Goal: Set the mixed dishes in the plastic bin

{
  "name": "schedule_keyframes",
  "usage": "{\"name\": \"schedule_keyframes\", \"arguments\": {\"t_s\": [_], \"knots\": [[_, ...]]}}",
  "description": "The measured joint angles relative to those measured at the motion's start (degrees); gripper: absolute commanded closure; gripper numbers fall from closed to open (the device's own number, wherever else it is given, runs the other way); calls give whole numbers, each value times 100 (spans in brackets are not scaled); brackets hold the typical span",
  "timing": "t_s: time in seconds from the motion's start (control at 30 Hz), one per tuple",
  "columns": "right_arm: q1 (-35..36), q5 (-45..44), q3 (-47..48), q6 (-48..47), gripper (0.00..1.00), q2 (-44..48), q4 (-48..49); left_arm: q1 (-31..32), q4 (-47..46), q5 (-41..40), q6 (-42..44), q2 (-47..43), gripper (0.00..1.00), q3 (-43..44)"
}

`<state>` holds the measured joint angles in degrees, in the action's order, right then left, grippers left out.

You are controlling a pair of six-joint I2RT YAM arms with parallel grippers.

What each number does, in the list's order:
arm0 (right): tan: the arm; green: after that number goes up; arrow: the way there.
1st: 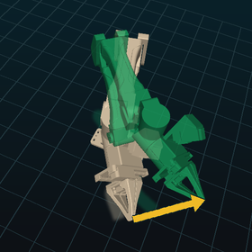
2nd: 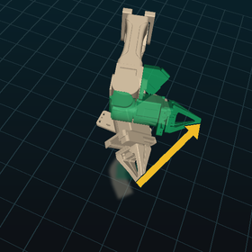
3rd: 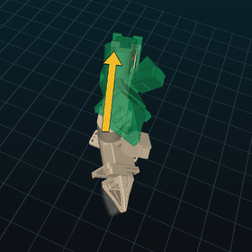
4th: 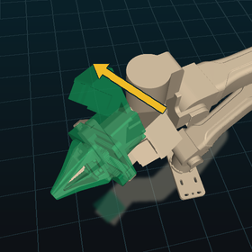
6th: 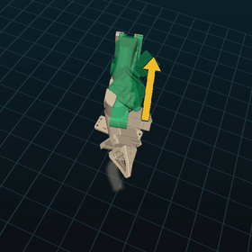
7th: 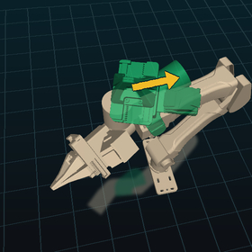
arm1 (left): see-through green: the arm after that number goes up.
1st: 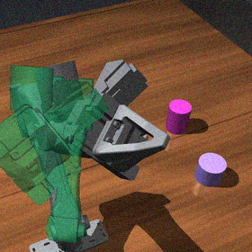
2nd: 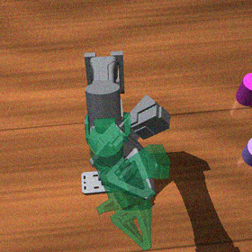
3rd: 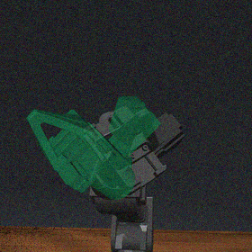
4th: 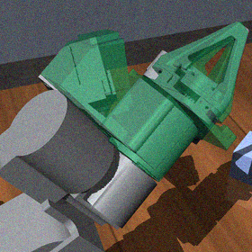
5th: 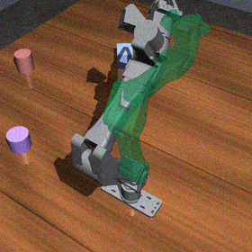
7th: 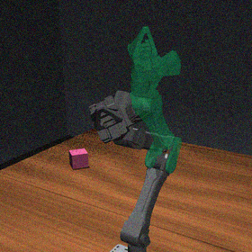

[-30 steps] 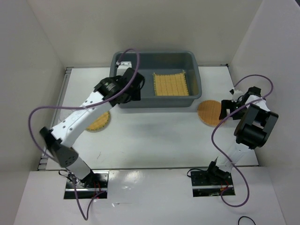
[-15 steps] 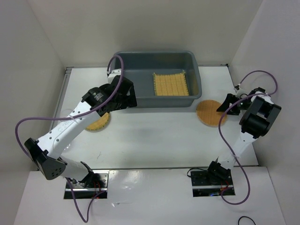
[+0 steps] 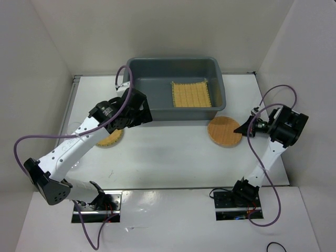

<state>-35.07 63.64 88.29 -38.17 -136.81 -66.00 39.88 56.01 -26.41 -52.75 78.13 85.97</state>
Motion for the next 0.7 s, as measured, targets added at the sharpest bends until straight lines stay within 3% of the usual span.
{"name": "schedule_keyframes", "arguments": {"t_s": [0.2, 0.37, 0.53, 0.7], "knots": [[-52, -42, -129, -291, 100, 114, -81, 0, 13, 17, -17, -48, 0, -57], [-334, -667, -328, -905, 100, 651, -610, 0, -42, 22, -17, -151, 0, -275], [-422, -1523, -365, -1449, 100, 1926, -686, 0, -129, 57, -13, -221, 0, -483], [-479, -1832, -7, -1530, 100, 3427, -728, 0, -302, 81, 22, -221, 0, -503]]}}
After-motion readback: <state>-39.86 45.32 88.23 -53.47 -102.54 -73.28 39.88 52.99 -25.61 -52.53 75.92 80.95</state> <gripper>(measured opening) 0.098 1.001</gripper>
